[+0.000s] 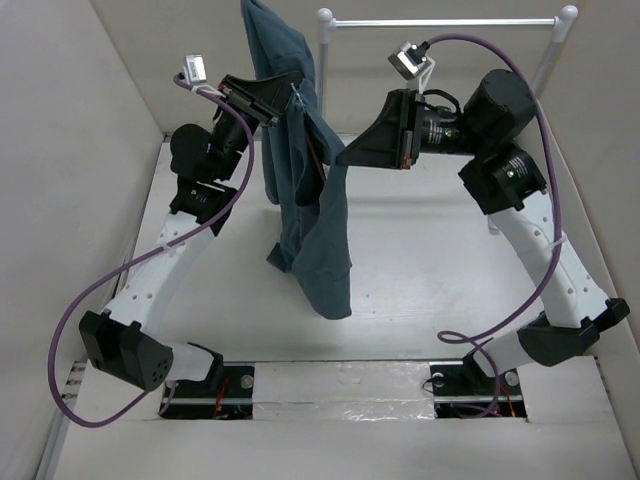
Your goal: Place the t-shirt on the hanger
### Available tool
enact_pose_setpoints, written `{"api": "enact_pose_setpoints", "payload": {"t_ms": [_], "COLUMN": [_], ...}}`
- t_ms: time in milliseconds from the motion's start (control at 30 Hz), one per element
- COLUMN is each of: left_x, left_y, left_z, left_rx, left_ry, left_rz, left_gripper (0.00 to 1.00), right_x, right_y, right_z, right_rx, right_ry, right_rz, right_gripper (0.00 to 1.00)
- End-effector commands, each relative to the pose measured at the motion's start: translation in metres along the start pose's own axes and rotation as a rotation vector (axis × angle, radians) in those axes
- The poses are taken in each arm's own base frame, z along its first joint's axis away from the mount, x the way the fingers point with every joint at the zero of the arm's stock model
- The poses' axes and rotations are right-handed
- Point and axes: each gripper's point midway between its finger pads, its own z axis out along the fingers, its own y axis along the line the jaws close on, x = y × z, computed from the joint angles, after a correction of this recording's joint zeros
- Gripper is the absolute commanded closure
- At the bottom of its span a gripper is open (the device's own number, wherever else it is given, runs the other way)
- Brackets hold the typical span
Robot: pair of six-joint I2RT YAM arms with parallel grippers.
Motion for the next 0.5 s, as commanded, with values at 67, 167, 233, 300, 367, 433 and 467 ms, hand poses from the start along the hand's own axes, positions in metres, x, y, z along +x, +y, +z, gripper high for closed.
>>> {"api": "enact_pose_setpoints", "payload": {"t_ms": [67,167,233,300,367,433,467], "left_x": [0.014,0.048,0.072,0.091,0.101,0.108,0.11], "left_y": [0.037,0.046,0.052,0.061,0.055,0.06,0.055], "left_z": [-0.009,-0.029,-0.044,-0.061,-0.068,-0.076,-0.076], "left_rx": [-0.041,-0.084,-0.118,-0.16,-0.14,-0.151,-0.128], "left_ry": [0.022,0.147,0.21,0.27,0.299,0.303,0.3], "left_rz": [-0.068,-0.176,-0.234,-0.325,-0.389,-0.477,-0.497], "left_gripper": [1.0,1.0,1.0,1.0,1.0,1.0,1.0], "right_x": [-0.01,-0.016,-0.017,-0.011,-0.009,-0.002,0.002], "right_y": [-0.009,-0.081,-0.106,-0.128,-0.137,-0.151,-0.151], "right_z": [-0.014,-0.022,-0.023,-0.023,-0.021,-0.021,-0.018], "right_rx": [-0.057,0.166,0.244,0.283,0.283,0.294,0.293], "right_ry": [0.023,-0.027,-0.045,-0.05,-0.058,-0.063,-0.064], "right_rz": [-0.093,-0.022,-0.054,-0.02,0.006,0.037,0.048], "right_gripper": [1.0,1.0,1.0,1.0,1.0,1.0,1.0]}}
